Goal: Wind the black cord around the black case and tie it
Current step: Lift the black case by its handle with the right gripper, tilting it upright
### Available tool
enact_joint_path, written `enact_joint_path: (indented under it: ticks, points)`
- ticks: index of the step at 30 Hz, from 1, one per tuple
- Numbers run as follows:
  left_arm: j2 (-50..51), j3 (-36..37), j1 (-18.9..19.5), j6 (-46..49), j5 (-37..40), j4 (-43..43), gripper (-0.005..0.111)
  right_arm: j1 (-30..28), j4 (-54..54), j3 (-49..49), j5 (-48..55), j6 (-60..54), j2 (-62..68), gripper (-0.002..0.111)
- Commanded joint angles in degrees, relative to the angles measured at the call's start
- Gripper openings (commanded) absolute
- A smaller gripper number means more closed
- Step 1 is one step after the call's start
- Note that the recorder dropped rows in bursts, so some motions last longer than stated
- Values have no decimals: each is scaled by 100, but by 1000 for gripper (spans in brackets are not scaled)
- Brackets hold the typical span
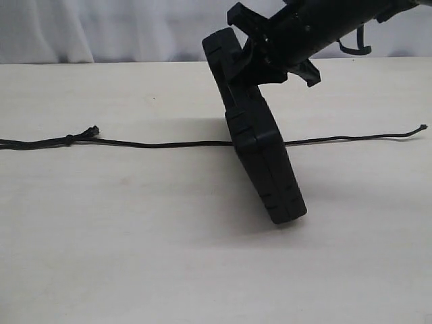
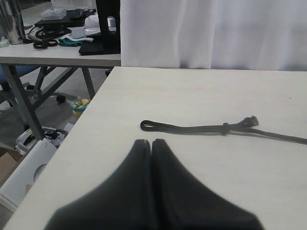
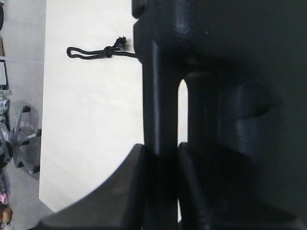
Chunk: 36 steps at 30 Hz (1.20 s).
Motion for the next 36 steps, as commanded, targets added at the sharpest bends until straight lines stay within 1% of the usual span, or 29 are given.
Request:
enact_joint_path:
  ticks: [1, 10, 17, 24, 27, 30, 33, 36]
  points:
    - [-15, 14, 7, 0, -39, -6, 0, -156, -368, 50, -201, -104, -52, 4]
    - [-15, 14, 7, 0, -39, -6, 0, -181, -1382, 50, -400, -24, -52, 4]
    - [-15, 14, 7, 0, -39, -6, 0, -181, -1297, 50, -661, 59, -115, 4]
    - [-15, 14, 7, 0, -39, -6, 0, -181, -154, 50, -958, -276, -362, 4]
    - [-15, 14, 7, 0, -39, -6, 0, -223, 77, 50, -1013, -276, -455, 4]
    - [-15, 14, 7, 0, -39, -6, 0, -344, 376, 50, -857, -352, -532, 4]
    - [-15, 14, 7, 0, -39, -6, 0, -509, 1097, 201, -621, -679, -567, 4]
    - [-15, 14, 7, 0, -39, -6, 0, -722, 2013, 611, -525, -1196, -624, 4]
